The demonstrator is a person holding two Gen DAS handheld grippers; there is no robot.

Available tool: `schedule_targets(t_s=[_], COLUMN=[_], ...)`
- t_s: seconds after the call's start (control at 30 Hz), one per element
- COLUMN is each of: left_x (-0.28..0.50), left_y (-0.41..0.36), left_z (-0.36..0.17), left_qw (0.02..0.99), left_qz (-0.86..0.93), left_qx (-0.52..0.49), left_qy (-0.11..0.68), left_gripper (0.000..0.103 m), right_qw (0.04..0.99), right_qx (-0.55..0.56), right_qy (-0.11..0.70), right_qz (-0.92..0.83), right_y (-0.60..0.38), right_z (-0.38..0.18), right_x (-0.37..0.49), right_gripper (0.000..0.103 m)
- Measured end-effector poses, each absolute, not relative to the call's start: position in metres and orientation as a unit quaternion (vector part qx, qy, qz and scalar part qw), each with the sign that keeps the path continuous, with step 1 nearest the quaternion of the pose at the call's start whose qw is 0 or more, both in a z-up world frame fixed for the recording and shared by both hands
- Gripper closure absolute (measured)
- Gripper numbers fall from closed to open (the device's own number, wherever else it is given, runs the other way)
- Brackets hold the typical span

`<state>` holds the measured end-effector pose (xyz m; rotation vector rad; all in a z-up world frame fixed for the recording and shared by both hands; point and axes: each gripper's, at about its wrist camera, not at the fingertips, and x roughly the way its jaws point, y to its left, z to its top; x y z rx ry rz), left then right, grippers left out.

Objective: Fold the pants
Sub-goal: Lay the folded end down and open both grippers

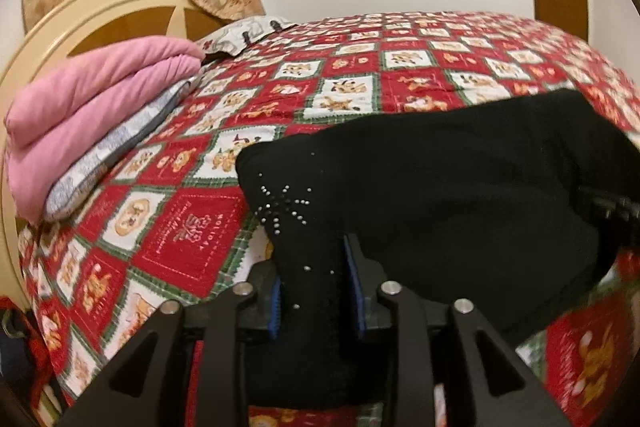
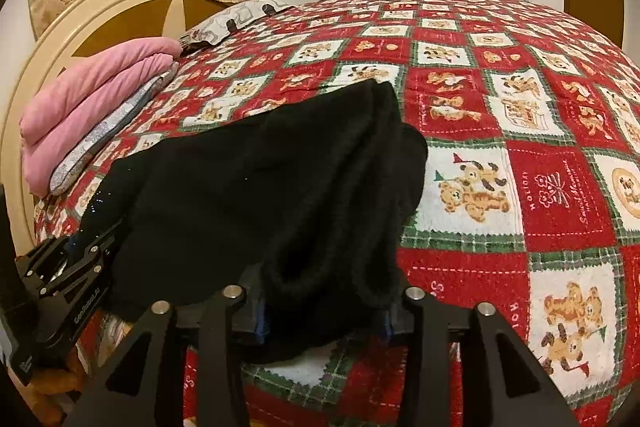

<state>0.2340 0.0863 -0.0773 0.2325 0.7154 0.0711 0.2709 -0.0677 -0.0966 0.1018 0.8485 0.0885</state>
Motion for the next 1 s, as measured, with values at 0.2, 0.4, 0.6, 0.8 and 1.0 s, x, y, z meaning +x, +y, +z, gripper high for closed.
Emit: schedule_targets(t_s=[0.2,0.4,0.6,0.8,1.0], left_x=[0.237,0.217,0.2,0.191,0.208], left_y=[0.097,0.111,0.107,0.075,0.041], left_z=[-0.072,-0.064,-0.04,-0.024,-0.056], left_qw=[0.926,0.93,0.943,0.957,0.936], left_qz=[0.069,0.084,0.084,0.035,-0.027], left_qx=[0.124,0.108,0.07,0.06,0.07], left_qy=[0.349,0.342,0.313,0.281,0.344], left_gripper=[0.022,0.009,0.01,0.01,0.01], right_qw=[0.902,0.937,0.954,0.948,0.929], right_qx=[0.082,0.117,0.034,0.006,0.042], right_qy=[0.421,0.329,0.297,0.317,0.368], right_qz=[0.037,-0.004,-0.004,0.027,0.012], right_y=[-0.086,-0.105,-0.072,-0.052,-0.079], right_z=[-0.097,-0.062,-0.042,-0.053,-0.078], right_x=[0.274,0.235,0.218,0.22,0.229], right_gripper=[0.029,0.029,0.085,0.085,0.085])
